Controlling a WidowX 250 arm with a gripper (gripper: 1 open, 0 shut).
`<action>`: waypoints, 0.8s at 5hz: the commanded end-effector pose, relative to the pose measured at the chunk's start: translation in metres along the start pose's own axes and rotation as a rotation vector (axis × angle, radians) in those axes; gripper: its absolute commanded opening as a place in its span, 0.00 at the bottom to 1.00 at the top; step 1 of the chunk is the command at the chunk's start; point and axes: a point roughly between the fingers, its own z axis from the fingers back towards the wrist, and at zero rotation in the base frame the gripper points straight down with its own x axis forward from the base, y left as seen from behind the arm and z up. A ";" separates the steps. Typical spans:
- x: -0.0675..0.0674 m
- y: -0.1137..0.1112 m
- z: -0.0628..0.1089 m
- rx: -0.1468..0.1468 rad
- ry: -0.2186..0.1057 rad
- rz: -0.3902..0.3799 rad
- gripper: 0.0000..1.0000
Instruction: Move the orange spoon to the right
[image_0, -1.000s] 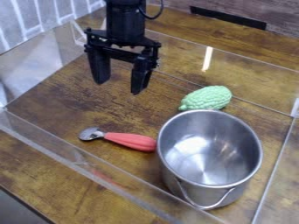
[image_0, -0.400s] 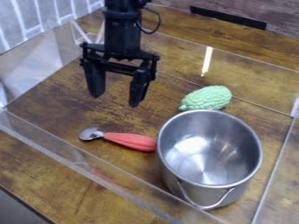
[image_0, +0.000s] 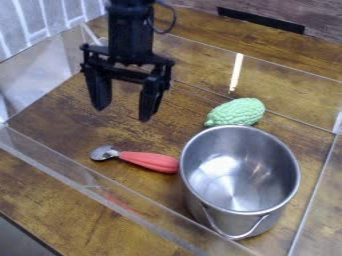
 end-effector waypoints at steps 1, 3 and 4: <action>0.001 0.009 -0.009 0.035 -0.055 -0.173 1.00; 0.012 0.021 -0.041 0.116 -0.095 -0.498 1.00; 0.021 0.028 -0.042 0.138 -0.119 -0.589 1.00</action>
